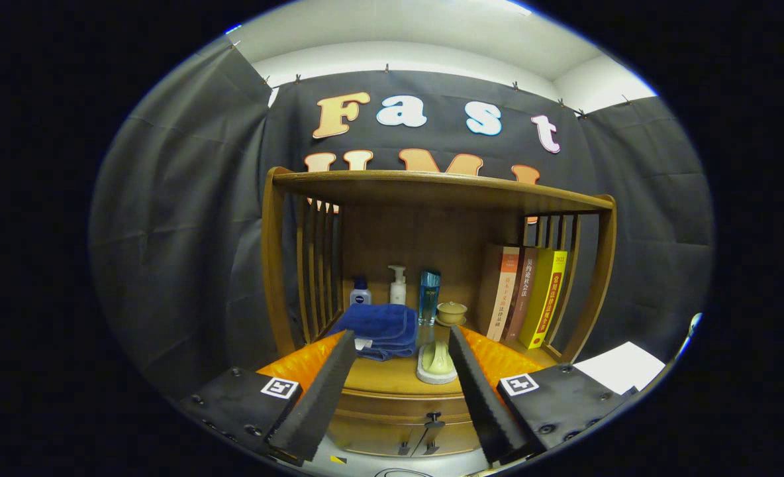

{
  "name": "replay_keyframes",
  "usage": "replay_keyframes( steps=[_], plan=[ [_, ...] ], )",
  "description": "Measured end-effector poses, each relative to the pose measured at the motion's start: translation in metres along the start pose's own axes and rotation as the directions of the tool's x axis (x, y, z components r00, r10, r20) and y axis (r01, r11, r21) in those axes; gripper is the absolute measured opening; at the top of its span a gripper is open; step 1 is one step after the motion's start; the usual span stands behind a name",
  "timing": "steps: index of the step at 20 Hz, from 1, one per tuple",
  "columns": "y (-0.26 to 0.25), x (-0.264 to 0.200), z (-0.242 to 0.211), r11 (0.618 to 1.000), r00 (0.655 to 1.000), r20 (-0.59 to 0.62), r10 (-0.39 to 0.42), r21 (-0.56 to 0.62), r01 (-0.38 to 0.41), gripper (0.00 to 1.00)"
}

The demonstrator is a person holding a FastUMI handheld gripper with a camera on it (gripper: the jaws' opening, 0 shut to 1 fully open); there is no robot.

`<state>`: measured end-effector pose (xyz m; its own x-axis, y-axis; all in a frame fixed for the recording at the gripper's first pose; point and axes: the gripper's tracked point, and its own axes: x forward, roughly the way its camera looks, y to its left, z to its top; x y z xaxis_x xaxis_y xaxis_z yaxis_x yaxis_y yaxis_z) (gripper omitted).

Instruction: Pull open the drawer, take out the items inside it, and place them on the countertop above the cabinet.

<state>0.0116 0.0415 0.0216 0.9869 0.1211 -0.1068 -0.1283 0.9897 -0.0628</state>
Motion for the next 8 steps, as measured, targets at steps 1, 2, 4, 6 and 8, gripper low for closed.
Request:
replay_keyframes(
  steps=[1,2,4,6,8],
  plan=[
    [0.0010,-0.0005,-0.0003,1.000,1.000,-0.002,0.001,0.003,-0.001,0.95],
    [0.0019,0.0004,-0.0014,1.000,1.000,-0.003,0.003,0.006,-0.003,0.95],
    [0.0026,0.0006,-0.0054,1.000,1.000,-0.008,0.005,0.008,-0.005,0.95],
    [0.0011,0.0014,-0.0077,1.000,1.000,-0.011,0.004,0.012,-0.004,0.95],
    [-0.0005,0.0021,-0.0094,1.000,1.000,-0.015,0.001,0.017,-0.001,0.95]
  ],
)
